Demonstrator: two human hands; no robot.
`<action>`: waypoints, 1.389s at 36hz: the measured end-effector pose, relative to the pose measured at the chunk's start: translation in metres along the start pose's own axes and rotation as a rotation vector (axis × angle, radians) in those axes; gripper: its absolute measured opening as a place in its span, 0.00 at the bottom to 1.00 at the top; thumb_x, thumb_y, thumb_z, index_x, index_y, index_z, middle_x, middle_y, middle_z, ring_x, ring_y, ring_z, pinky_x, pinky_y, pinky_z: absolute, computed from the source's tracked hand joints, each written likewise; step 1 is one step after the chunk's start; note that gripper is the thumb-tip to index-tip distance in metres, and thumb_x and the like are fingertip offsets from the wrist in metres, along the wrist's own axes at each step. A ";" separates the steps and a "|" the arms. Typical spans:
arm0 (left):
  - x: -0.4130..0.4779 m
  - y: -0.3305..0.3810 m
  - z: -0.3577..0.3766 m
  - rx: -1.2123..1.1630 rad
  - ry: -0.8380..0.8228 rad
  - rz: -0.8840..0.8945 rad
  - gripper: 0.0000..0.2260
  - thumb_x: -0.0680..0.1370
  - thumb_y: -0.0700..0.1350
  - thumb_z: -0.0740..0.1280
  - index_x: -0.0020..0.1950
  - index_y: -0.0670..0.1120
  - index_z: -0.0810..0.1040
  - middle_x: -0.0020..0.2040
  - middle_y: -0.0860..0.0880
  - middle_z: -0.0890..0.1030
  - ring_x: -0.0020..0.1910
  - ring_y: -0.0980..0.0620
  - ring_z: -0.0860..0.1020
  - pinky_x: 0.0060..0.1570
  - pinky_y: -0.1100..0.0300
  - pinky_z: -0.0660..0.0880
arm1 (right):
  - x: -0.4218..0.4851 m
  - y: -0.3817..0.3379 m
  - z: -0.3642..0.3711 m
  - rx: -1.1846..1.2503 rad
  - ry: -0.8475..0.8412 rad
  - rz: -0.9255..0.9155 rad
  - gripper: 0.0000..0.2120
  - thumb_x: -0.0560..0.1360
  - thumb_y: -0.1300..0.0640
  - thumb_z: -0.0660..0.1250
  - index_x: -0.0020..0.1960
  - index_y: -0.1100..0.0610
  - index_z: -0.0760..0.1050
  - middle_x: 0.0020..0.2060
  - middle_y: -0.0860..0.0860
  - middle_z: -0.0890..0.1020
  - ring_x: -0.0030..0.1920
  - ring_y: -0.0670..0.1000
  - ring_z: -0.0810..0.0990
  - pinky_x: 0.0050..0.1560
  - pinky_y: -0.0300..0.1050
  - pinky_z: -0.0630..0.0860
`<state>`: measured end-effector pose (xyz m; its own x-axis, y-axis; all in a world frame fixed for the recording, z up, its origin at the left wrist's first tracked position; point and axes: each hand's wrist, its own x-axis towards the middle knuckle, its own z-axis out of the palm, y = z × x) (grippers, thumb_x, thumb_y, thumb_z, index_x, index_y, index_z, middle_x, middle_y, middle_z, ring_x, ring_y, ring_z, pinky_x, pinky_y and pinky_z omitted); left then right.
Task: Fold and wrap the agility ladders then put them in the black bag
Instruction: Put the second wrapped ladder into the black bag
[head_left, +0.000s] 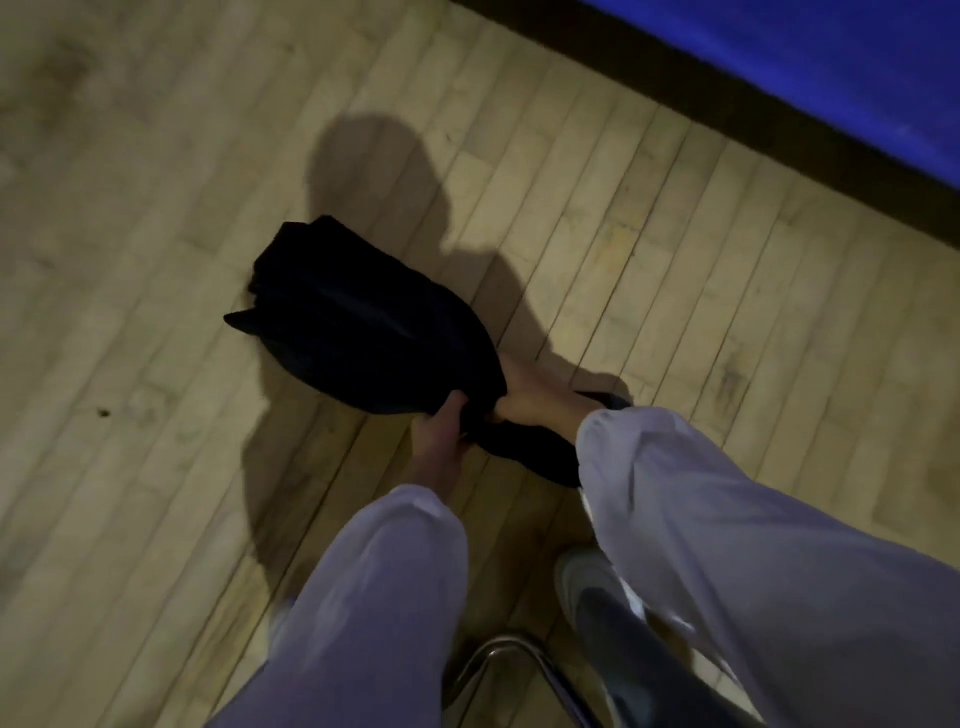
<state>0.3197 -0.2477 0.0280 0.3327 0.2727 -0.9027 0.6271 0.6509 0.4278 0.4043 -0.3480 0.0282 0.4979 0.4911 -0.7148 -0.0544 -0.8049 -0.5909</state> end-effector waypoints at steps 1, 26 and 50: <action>-0.015 0.014 -0.001 -0.008 0.004 0.017 0.18 0.76 0.43 0.69 0.64 0.38 0.75 0.57 0.41 0.81 0.50 0.46 0.81 0.34 0.60 0.78 | -0.009 -0.019 -0.012 -0.032 0.008 -0.012 0.27 0.72 0.68 0.64 0.69 0.55 0.66 0.52 0.54 0.77 0.50 0.55 0.77 0.48 0.52 0.77; -0.671 0.595 -0.004 -0.073 -0.441 0.847 0.05 0.79 0.32 0.59 0.46 0.36 0.74 0.32 0.34 0.79 0.25 0.55 0.78 0.24 0.64 0.75 | -0.466 -0.727 -0.444 -0.325 0.208 -0.498 0.22 0.66 0.65 0.75 0.59 0.59 0.75 0.57 0.56 0.80 0.58 0.56 0.78 0.62 0.51 0.75; -0.987 0.887 0.153 -0.128 -0.911 1.305 0.05 0.79 0.34 0.62 0.49 0.37 0.78 0.42 0.44 0.84 0.38 0.54 0.84 0.35 0.62 0.80 | -0.767 -0.974 -0.718 -0.682 0.954 -0.572 0.27 0.69 0.51 0.75 0.66 0.55 0.74 0.58 0.50 0.79 0.55 0.51 0.79 0.58 0.46 0.75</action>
<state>0.6550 -0.0477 1.3053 0.8898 0.2008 0.4098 -0.4564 0.3857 0.8018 0.6969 -0.1795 1.4209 0.7340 0.6163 0.2854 0.6754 -0.7064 -0.2119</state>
